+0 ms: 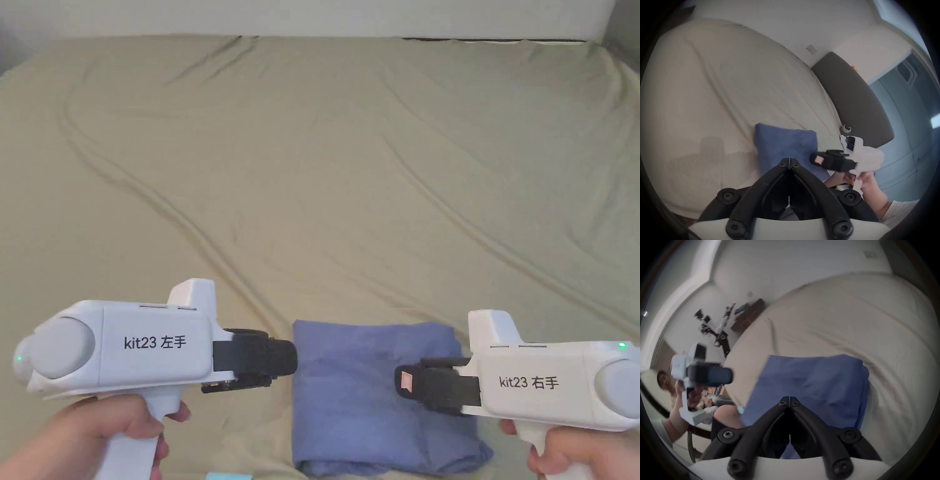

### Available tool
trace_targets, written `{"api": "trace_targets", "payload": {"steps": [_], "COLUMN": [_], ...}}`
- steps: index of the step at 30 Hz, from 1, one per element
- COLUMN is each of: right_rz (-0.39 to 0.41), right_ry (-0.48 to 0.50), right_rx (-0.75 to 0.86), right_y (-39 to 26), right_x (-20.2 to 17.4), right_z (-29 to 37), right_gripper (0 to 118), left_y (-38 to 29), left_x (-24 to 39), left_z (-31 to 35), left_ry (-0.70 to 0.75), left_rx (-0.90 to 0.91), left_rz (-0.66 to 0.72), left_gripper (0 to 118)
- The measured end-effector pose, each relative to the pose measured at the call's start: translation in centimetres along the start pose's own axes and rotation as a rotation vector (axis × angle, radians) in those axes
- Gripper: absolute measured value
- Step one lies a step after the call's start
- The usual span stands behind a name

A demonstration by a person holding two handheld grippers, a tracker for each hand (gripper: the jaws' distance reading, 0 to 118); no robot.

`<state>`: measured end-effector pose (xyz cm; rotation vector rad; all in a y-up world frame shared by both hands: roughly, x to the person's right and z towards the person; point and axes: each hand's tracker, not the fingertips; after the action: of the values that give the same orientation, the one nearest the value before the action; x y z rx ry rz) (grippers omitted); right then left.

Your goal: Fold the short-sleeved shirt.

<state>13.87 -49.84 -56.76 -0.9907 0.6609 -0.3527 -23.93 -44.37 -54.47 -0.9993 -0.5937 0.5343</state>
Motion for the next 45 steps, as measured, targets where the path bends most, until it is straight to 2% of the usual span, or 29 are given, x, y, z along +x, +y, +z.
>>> {"api": "trace_targets", "payload": {"steps": [2,3,5,6,7,8,9,10,13,14,15,17,18,20,21,22,25,28,30,32,34,38,42,45], "right_rz": [-0.065,-0.145,-0.290,-0.320,-0.337,-0.306,-0.239,-0.192,-0.240,-0.241,-0.238,-0.235,-0.235,-0.232,-0.231,-0.232,-0.182,-0.142,-0.092,-0.046,-0.011,0.067,0.132,0.161], "right_ry": [-0.082,-0.021,0.167,0.135,0.144,0.147,0.130,0.121,0.133,0.140,0.145,0.149,0.151,0.149,0.149,0.149,0.125,0.089,0.098,0.128,0.115,0.103,0.094,0.086], "right_rx": [-0.052,-0.077,-0.047,-0.050,-0.044,-0.048,-0.052,-0.053,-0.072,-0.073,-0.073,-0.074,-0.073,-0.071,-0.071,-0.071,-0.067,-0.038,0.005,0.029,0.062,0.099,0.113,0.124], "right_y": [0.1,-0.3,-1.2,-1.3,-1.2,-1.5,-1.3,-1.1,-1.0,-1.1,-1.1,-0.9,-0.9,-1.0,-1.1,-1.1,-1.0,-0.9,-0.7,-0.2,0.3,0.8,0.4,0.1], "right_x": [2.9,4.9,7.9,8.6,8.8,8.6,8.2,8.0,7.7,7.8,7.8,8.0,8.0,7.4,7.3,7.2,6.1,4.6,3.0,2.9,1.5,-1.6,-4.0,-5.0], "right_z": [-1.2,-1.4,-0.9,-0.7,-0.6,-0.4,-0.4,-0.4,-0.4,-0.4,-0.4,-0.5,-0.5,-0.4,-0.4,-0.4,0.0,0.8,2.1,3.6,5.4,8.2,9.8,10.4], "right_gripper": [0,0,0,0,0,0,0,0,0,0,0,0,0,0,0,0,0,0,0,0,0,0,0,0], "left_y": [-0.5,-0.6,-1.0,-1.2,-1.1,-1.0,-0.9,-0.9,-0.9,-0.9,-1.1,-1.3,-1.5,-1.7,-1.9,-1.9,-1.3,-0.5,0.8,2.5,4.3,8.0,11.7,14.1], "left_x": [-2.2,-3.1,-4.8,-5.6,-6.2,-7.0,-7.7,-8.4,-9.9,-9.7,-9.6,-9.1,-8.4,-6.9,-6.4,-6.3,-6.4,-4.2,-2.9,-1.9,-1.9,-4.1,-9.5,-14.3], "left_z": [-0.3,-0.8,-1.9,-2.5,-2.9,-3.3,-3.7,-4.2,-6.4,-7.3,-8.2,-10.3,-11.1,-12.6,-13.1,-13.5,-13.0,-10.9,-8.6,-5.4,-1.8,5.2,10.5,13.5], "left_ry": [-0.034,-0.078,-0.159,-0.176,-0.190,-0.207,-0.237,-0.280,-0.365,-0.374,-0.390,-0.407,-0.422,-0.394,-0.349,-0.325,-0.343,-0.193,-0.140,-0.012,0.141,0.425,0.722,0.864], "left_rx": [-0.007,-0.027,-0.064,-0.067,-0.060,-0.044,-0.029,-0.027,-0.060,-0.076,-0.086,-0.117,-0.113,-0.152,-0.144,-0.136,-0.170,-0.190,-0.206,-0.214,-0.219,-0.242,-0.266,-0.246], "left_rz": [0.044,0.058,0.093,0.118,0.155,0.187,0.229,0.287,0.340,0.335,0.320,0.283,0.266,0.198,0.147,0.121,0.189,-0.026,-0.102,-0.191,-0.287,-0.388,-0.409,-0.402], "left_gripper": [0,0,0,0,4,13,23,41,90,97,98,96,89,67,44,32,29,27,26,26,26,26,25,25]}}
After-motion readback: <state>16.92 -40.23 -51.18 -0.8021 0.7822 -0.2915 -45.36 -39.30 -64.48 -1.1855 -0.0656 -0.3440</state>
